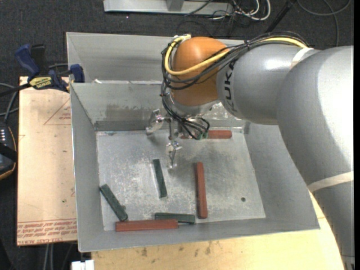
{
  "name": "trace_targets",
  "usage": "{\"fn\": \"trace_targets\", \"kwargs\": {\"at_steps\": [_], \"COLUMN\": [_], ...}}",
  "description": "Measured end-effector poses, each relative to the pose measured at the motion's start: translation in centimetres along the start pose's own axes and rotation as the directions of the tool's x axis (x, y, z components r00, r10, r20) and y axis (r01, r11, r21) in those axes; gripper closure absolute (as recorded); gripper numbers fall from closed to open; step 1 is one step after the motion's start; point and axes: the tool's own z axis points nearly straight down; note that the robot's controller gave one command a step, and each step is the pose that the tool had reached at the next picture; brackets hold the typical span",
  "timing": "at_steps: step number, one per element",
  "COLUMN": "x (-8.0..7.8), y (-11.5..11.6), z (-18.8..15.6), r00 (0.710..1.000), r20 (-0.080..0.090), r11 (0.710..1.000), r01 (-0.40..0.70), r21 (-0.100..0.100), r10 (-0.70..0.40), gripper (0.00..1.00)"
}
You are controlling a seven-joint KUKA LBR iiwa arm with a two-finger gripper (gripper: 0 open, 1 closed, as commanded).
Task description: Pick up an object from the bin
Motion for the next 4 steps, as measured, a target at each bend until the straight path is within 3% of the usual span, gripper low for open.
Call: {"fn": "trace_targets", "kwargs": {"at_steps": [1,2,3,4], "x": [2.3,4.2,4.2,5.2], "y": [1.0,4.8,4.8,5.6], "z": [0.7,0.8,0.8,-11.6], "r00": [0.991,0.941,0.941,0.918], "r20": [0.003,0.023,0.023,0.000], "r11": [0.991,0.941,0.941,0.918], "r01": [0.131,0.338,0.338,0.397], "r21": [0.002,0.008,0.008,0.000], "r10": [-0.131,-0.338,-0.338,-0.397], "gripper": [0.00,1.00,1.00,1.00]}}
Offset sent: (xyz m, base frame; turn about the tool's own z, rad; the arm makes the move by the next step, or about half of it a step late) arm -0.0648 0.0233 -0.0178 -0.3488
